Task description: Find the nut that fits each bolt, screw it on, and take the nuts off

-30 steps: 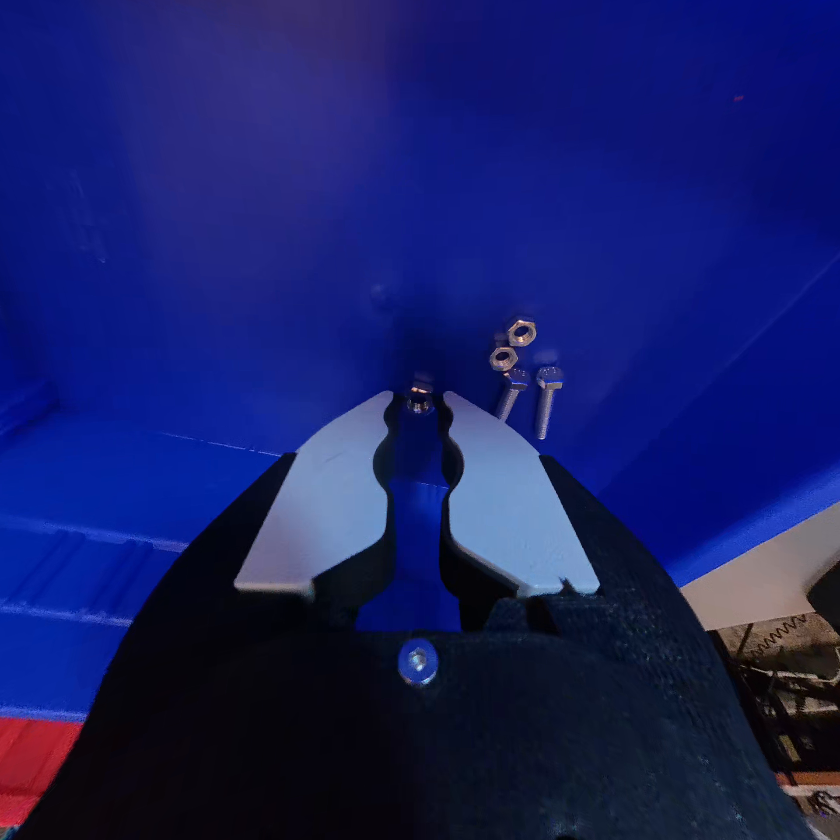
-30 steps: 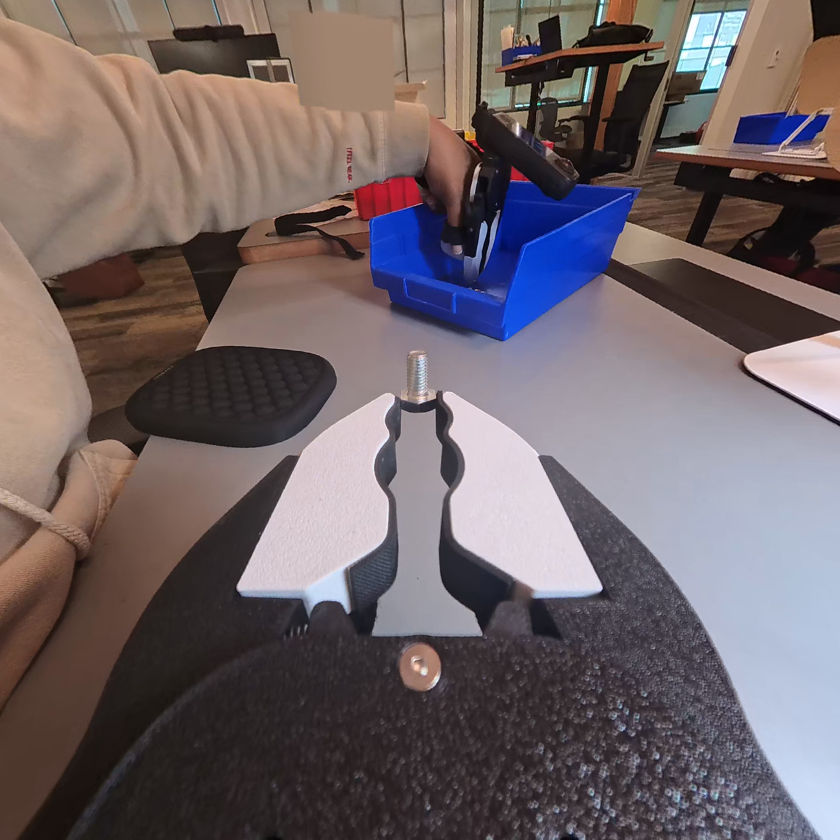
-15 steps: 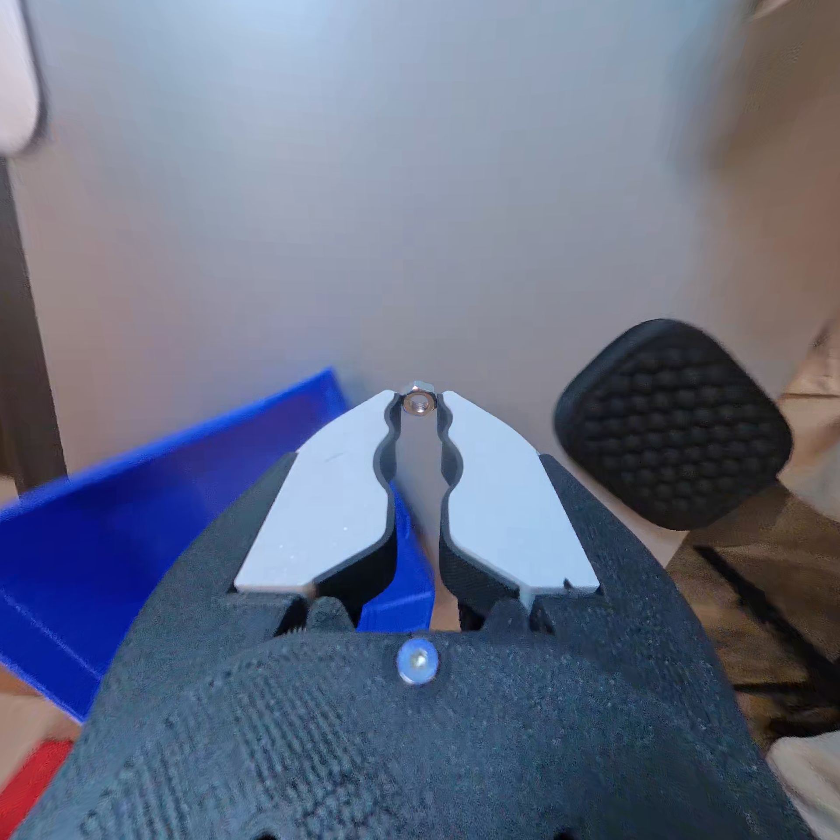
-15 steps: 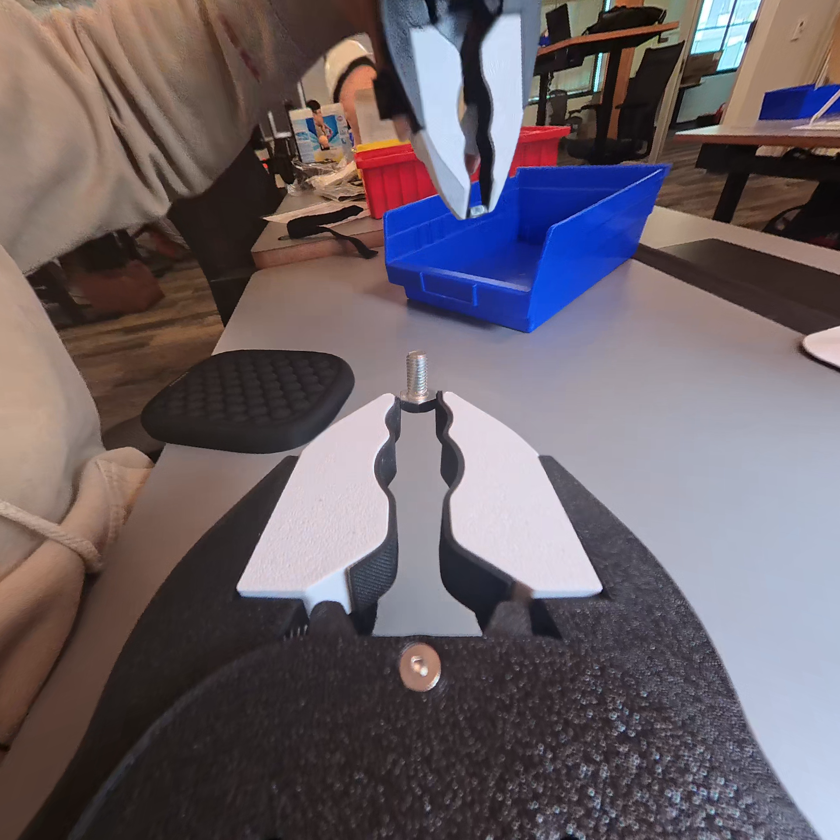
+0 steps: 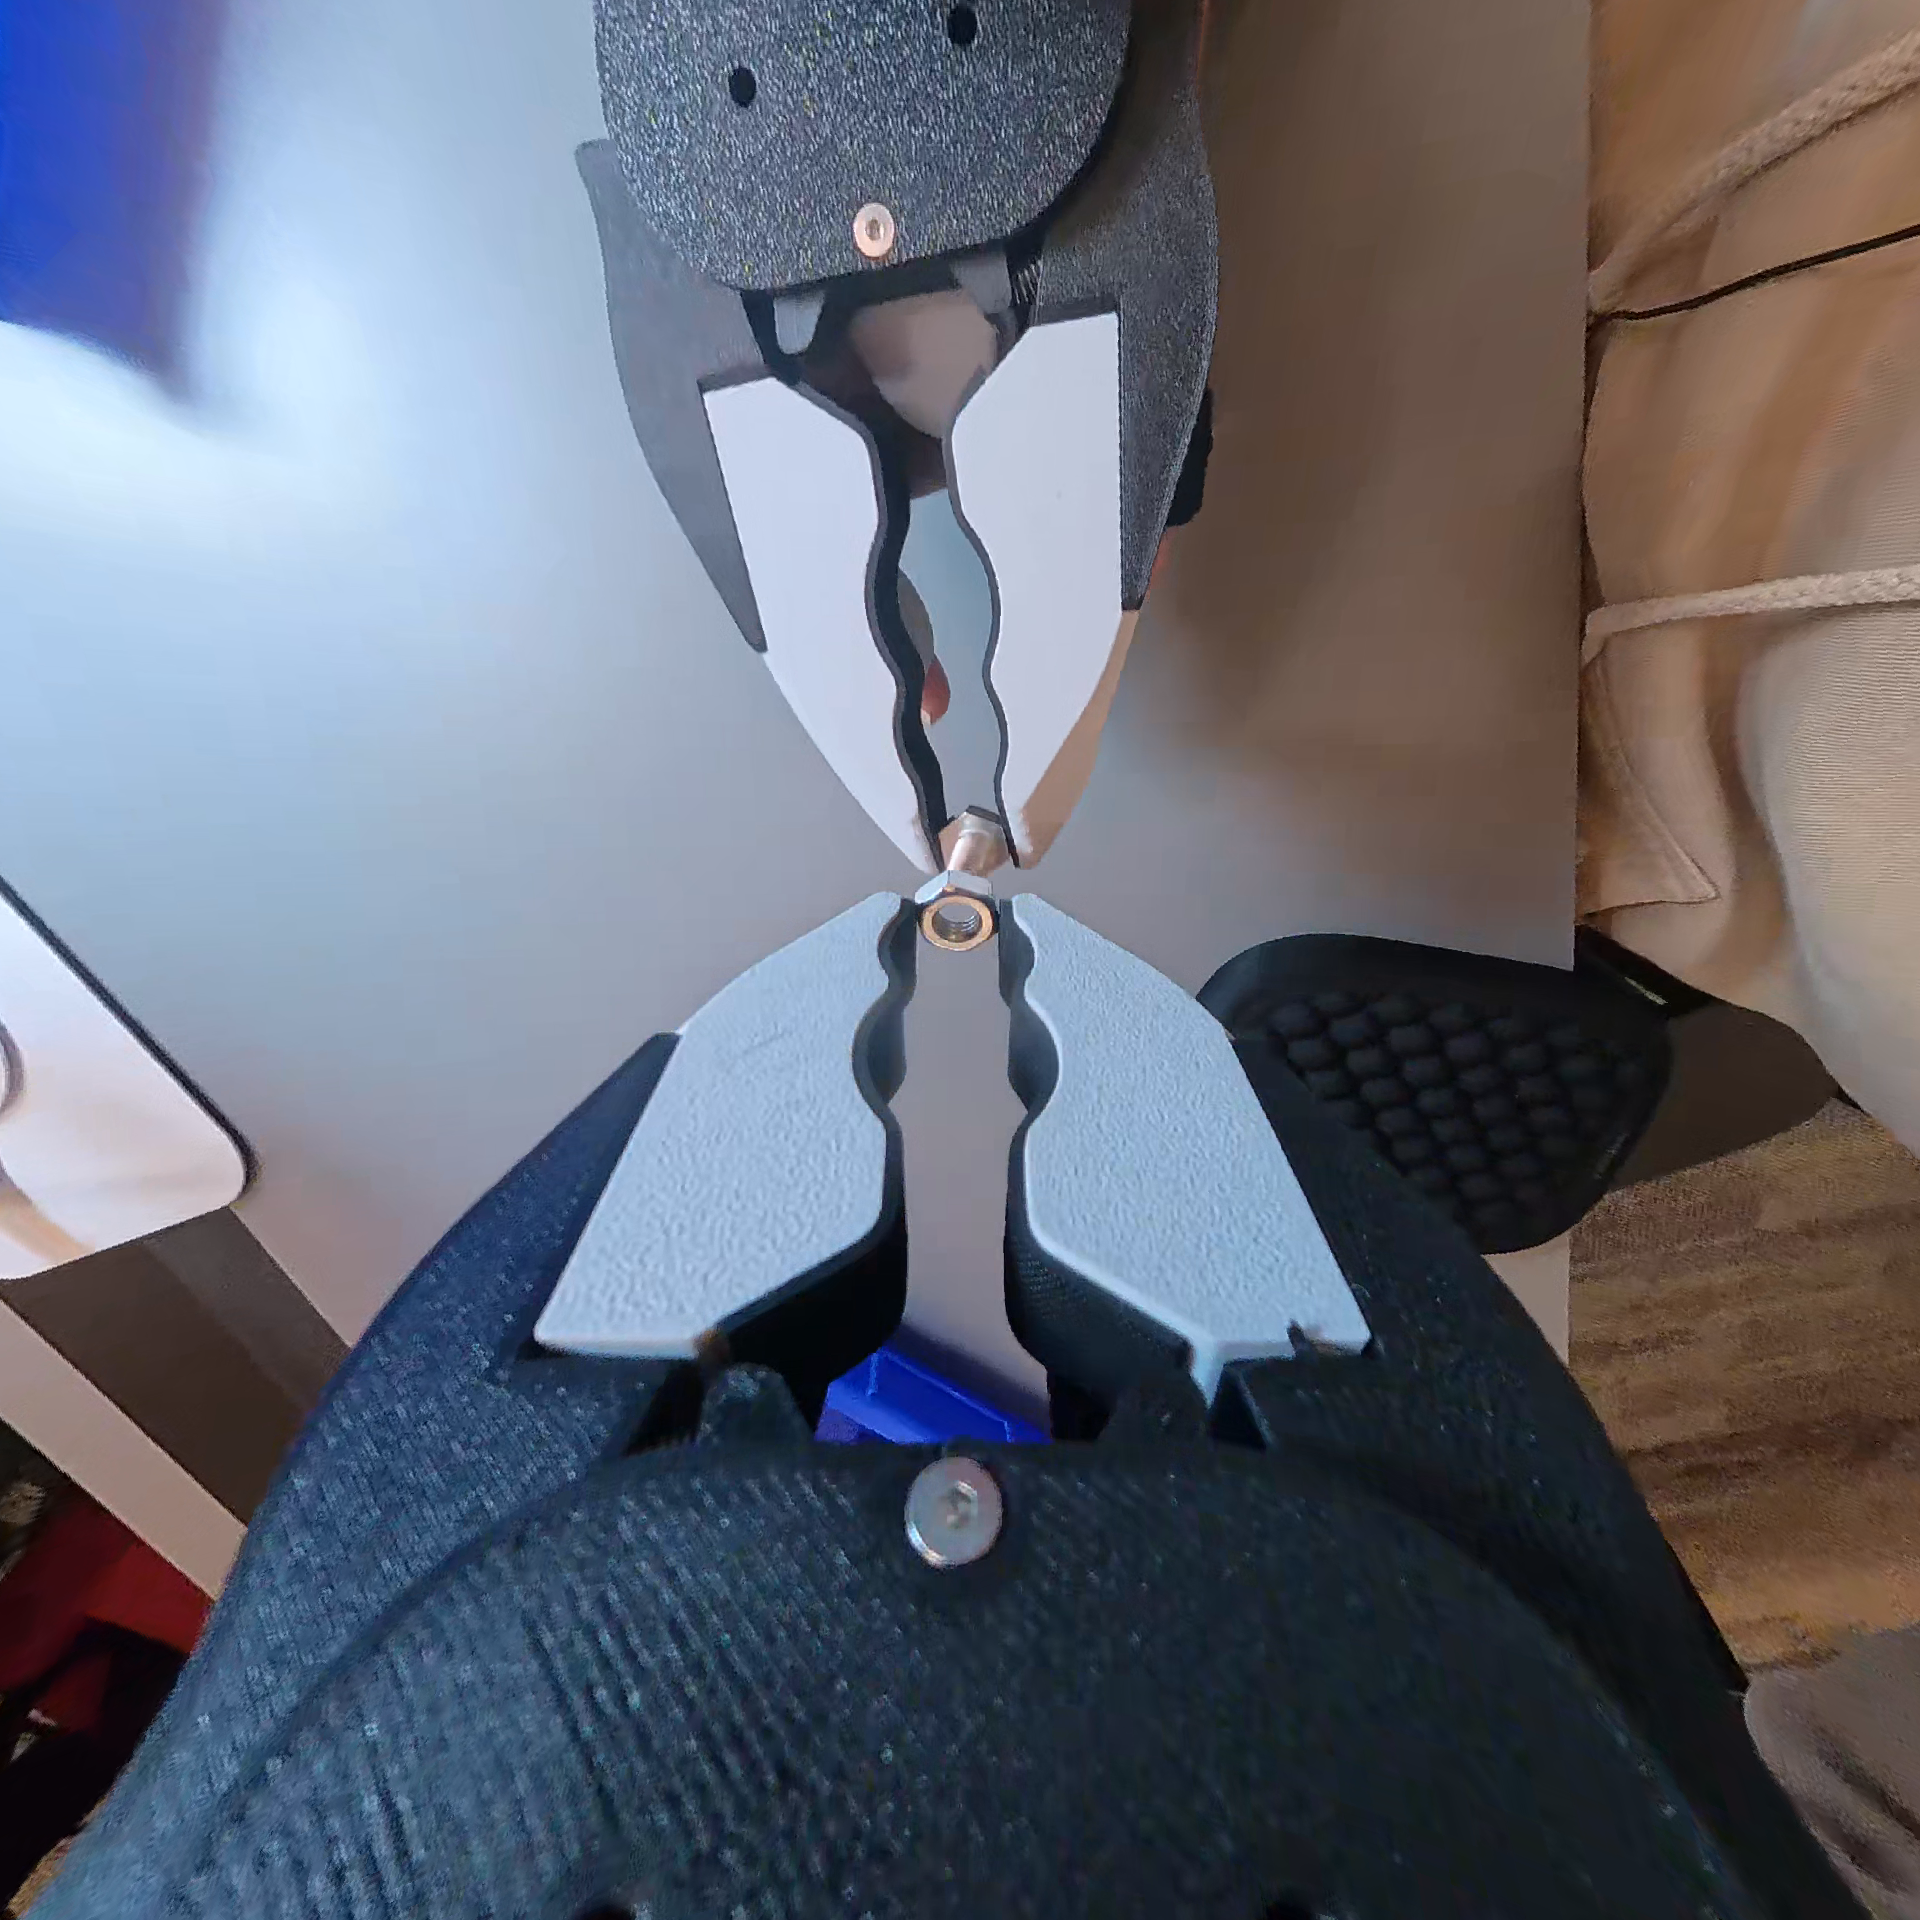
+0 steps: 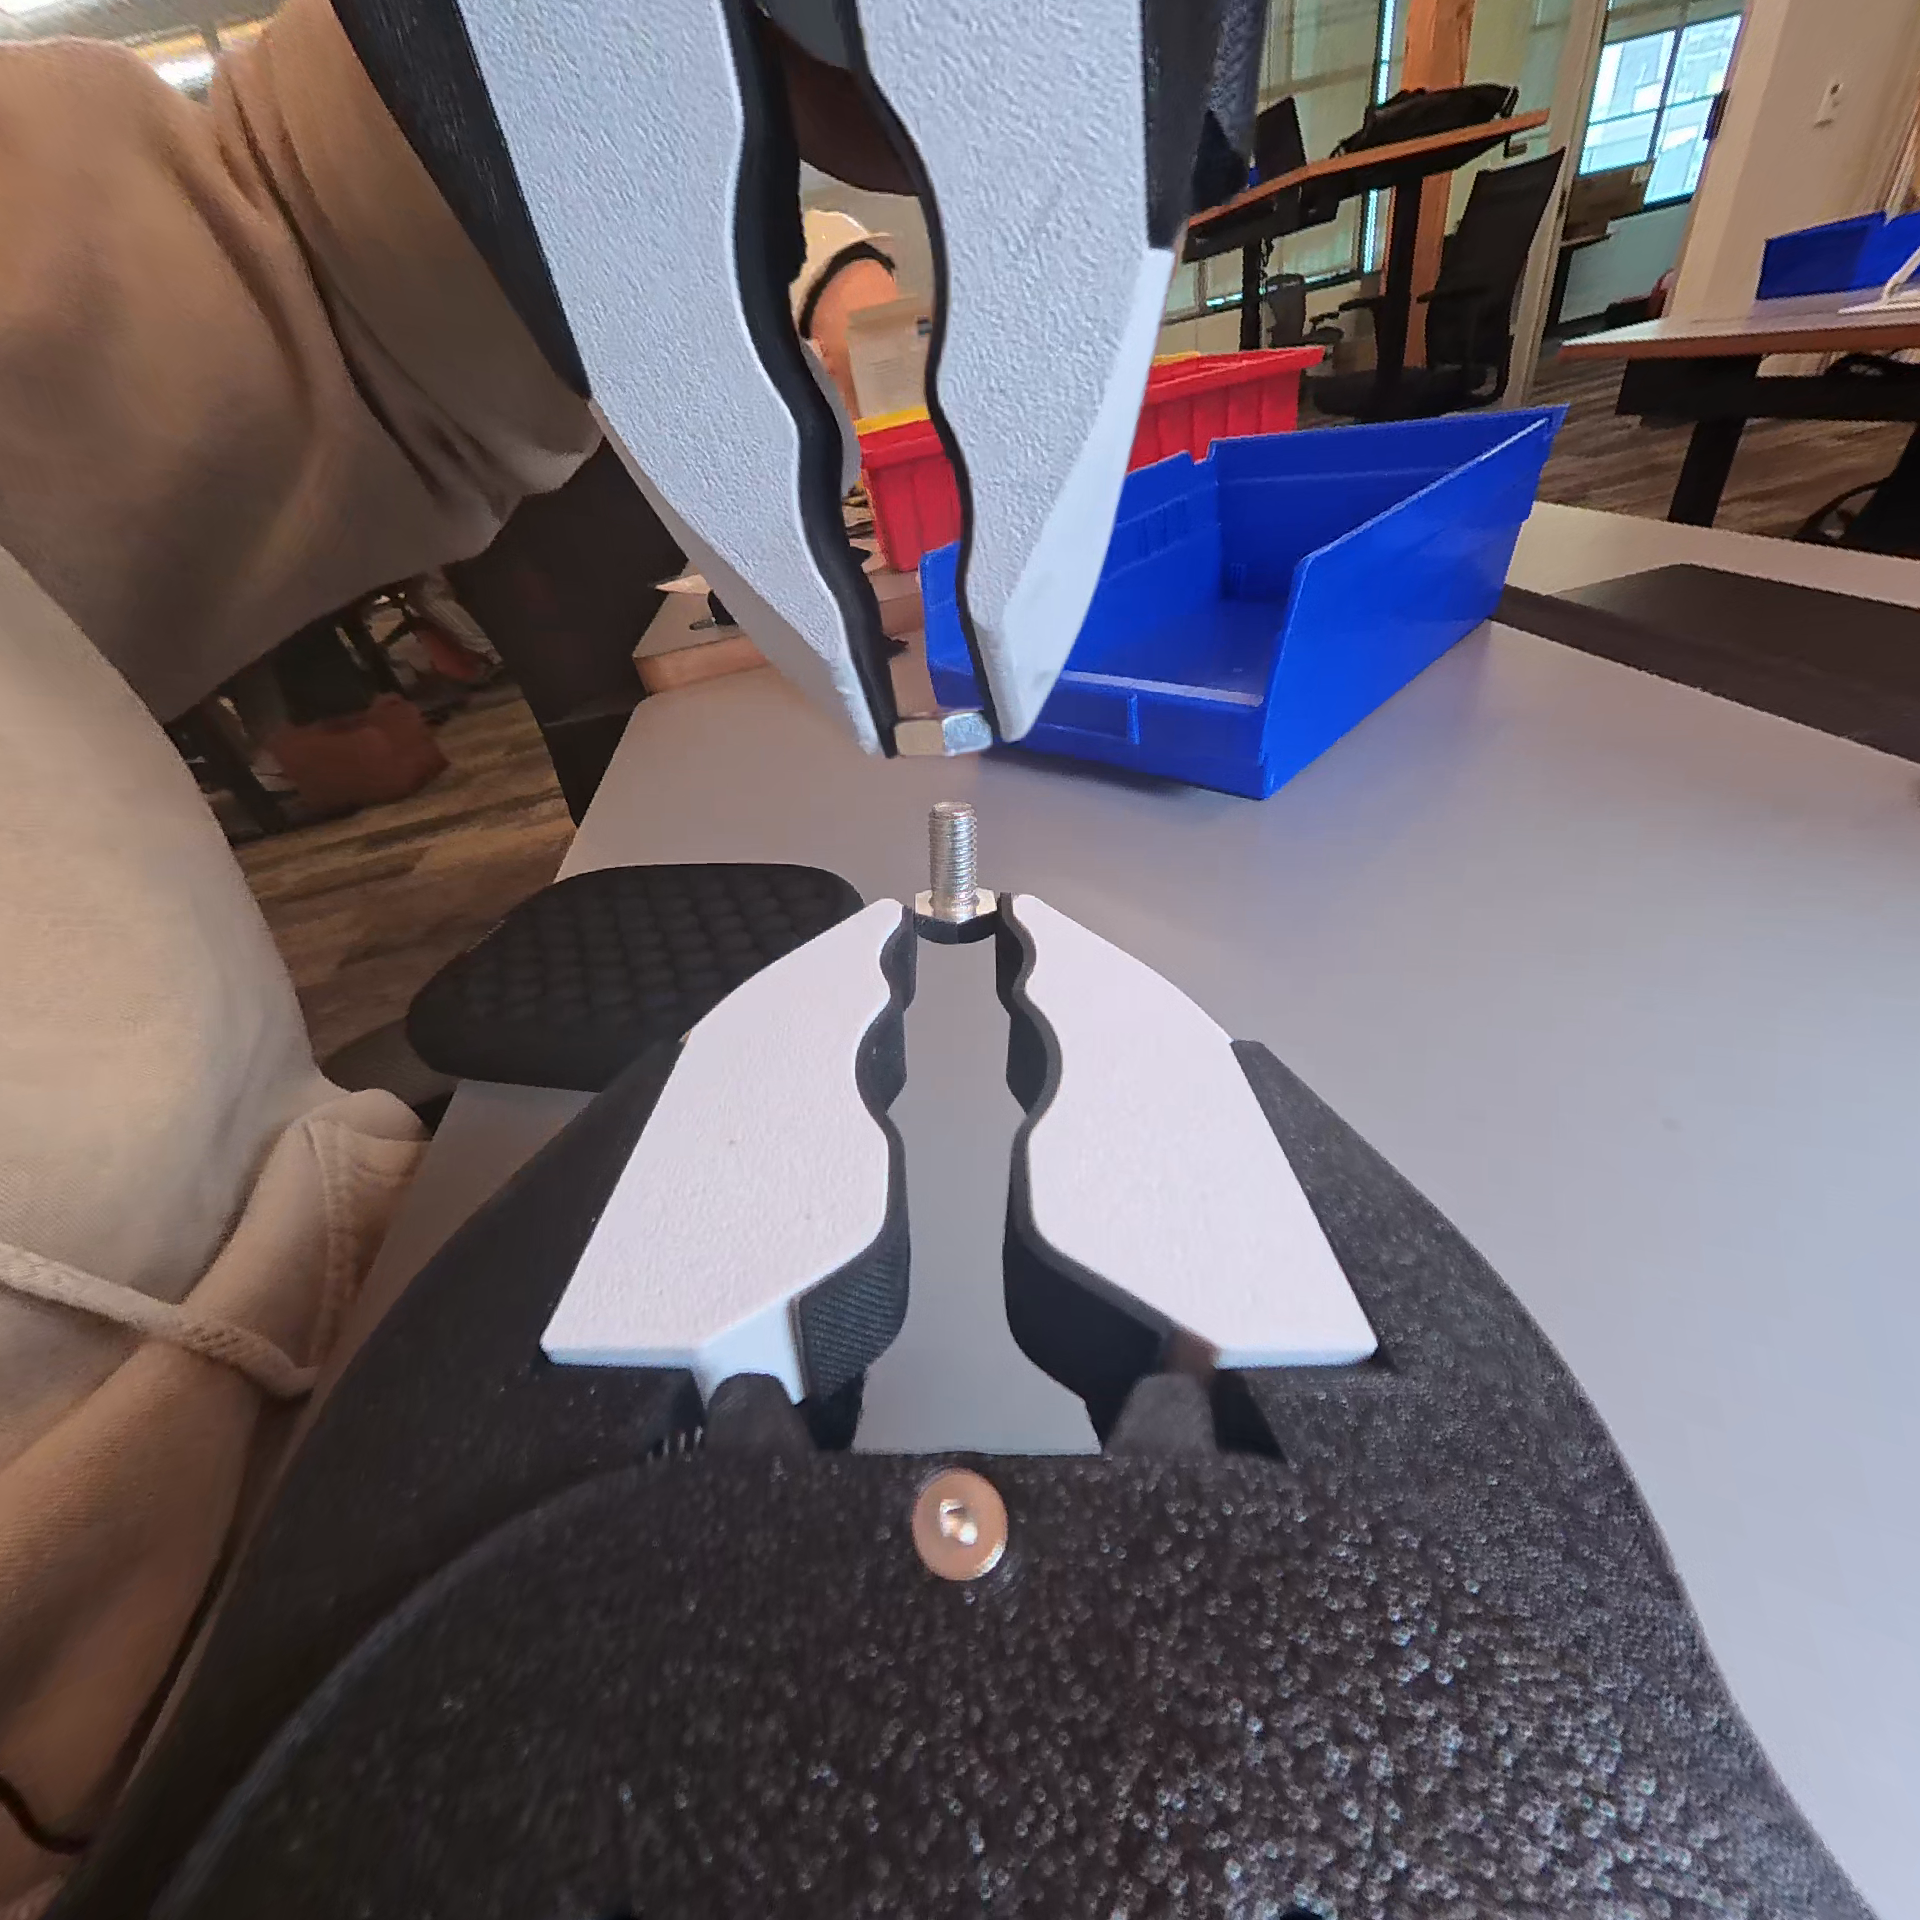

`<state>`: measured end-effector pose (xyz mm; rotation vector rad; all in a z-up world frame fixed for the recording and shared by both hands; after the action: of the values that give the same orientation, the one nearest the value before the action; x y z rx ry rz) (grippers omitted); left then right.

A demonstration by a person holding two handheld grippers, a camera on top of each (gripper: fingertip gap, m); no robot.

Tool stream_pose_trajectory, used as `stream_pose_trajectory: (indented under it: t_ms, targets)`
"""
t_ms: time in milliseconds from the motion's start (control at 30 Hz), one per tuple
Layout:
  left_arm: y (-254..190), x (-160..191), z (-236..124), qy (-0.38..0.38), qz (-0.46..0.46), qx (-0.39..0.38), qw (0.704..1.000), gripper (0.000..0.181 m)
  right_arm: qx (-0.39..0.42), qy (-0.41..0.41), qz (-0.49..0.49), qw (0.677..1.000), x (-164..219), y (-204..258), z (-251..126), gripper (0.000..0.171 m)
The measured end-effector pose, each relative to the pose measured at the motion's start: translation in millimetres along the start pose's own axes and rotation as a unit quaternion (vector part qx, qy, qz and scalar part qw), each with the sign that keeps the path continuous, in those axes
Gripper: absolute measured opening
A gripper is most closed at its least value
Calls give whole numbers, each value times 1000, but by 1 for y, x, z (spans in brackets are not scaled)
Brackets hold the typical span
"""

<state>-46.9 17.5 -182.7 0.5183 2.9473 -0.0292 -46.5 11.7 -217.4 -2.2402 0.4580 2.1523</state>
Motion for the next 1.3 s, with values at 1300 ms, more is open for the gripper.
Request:
stream_pose_trajectory:
  t_ms: [1300]
  targets:
    - [1,-14,-20,-541,-152,-150,813,28,28,-94,-56,994,-28,-2,-13,14]
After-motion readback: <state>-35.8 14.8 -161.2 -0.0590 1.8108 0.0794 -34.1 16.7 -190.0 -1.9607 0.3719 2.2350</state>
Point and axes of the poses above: each gripper's, where its closed fingertips meet, z out along the fingers, x out of its underside, y = z × x across the jaws, the point moved 1 cm from there along -z, back along the fingers, and after that the axes turned 1 degree about z, right-handed, at the moved point
